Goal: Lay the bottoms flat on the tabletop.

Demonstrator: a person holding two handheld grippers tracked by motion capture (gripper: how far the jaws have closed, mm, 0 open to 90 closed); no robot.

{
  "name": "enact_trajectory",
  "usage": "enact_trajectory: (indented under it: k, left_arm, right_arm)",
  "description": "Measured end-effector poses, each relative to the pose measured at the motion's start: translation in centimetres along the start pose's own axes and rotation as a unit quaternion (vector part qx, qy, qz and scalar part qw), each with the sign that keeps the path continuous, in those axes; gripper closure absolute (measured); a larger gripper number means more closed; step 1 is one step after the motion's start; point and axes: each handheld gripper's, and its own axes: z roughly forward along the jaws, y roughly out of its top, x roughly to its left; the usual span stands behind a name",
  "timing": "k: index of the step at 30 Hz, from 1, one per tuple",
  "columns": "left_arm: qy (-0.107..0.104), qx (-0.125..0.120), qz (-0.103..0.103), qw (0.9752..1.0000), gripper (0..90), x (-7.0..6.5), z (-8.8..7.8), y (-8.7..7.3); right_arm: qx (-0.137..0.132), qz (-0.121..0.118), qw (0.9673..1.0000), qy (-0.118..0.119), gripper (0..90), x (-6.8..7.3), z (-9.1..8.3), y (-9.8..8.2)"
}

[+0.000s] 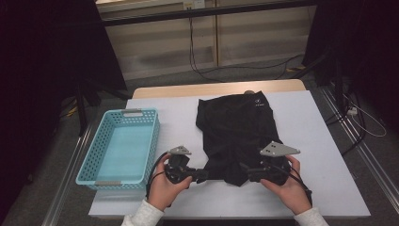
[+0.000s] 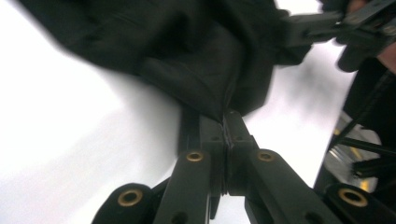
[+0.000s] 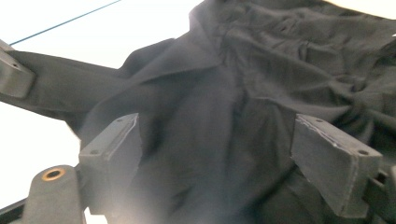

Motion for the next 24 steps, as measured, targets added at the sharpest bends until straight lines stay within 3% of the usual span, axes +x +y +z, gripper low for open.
enact_trajectory:
  k: [2,3,4,5,7,9,11,12,14,16,19,21,24]
  left_arm:
    - [0.012,-0.012,-0.009,0.9998,89.6,0.1,-0.5,-0.1]
    - [0.005,-0.005,-0.012,0.9999,89.6,0.1,-0.5,-0.2]
    - [-0.004,0.01,-0.021,0.9997,89.6,0.2,-0.7,-0.1]
    - [-0.006,0.008,-0.024,0.9997,89.6,0.4,-0.9,0.0]
    - [-0.001,0.003,-0.031,0.9995,89.6,0.9,-1.3,0.1]
    - [-0.014,0.002,-0.036,0.9992,89.6,0.8,-1.3,0.3]
    - [-0.02,0.005,-0.028,0.9994,89.6,0.4,-1.1,0.8]
    - [-0.021,-0.001,-0.025,0.9995,89.6,0.2,-1.2,0.9]
    - [-0.027,-0.002,-0.031,0.9992,89.6,0.1,-1.5,0.9]
    - [-0.024,-0.007,-0.031,0.9992,89.6,0.1,-1.7,0.7]
    - [-0.025,-0.011,-0.032,0.9991,89.6,0.1,-1.9,0.8]
    - [-0.028,-0.019,-0.029,0.999,89.6,-0.1,-2.2,1.0]
    - [-0.028,-0.022,-0.026,0.999,89.6,-0.3,-2.4,1.2]
  right_arm:
    - [0.003,-0.027,0.9993,-0.025,15.6,0.4,-0.1,0.1]
    - [0.0,-0.013,0.9994,-0.031,15.2,0.7,0.1,0.2]
    - [0.002,0.01,0.9999,-0.005,15.0,0.9,0.2,0.3]
    - [-0.004,-0.001,1.0,0.001,16.4,1.1,-0.1,0.6]
    - [-0.022,-0.038,0.9989,-0.016,13.8,0.9,-0.7,0.9]
    - [-0.021,-0.008,0.9997,-0.002,11.8,0.4,-0.9,0.8]
    - [-0.019,-0.035,0.9991,-0.011,13.1,0.4,-0.9,0.5]
    - [-0.015,-0.034,0.9992,-0.012,13.3,0.4,-0.9,0.5]
    - [-0.012,-0.014,0.9998,-0.011,14.1,0.2,-0.9,0.2]
    - [-0.009,-0.017,0.9994,-0.03,15.1,0.0,-1.3,-0.1]
    - [-0.015,0.022,0.9995,-0.016,21.7,-0.3,-1.7,-0.5]
    - [-0.008,0.021,0.9995,-0.022,24.1,-0.3,-1.7,-0.7]
    - [-0.004,0.018,0.9998,-0.008,31.6,0.1,-1.3,-0.8]
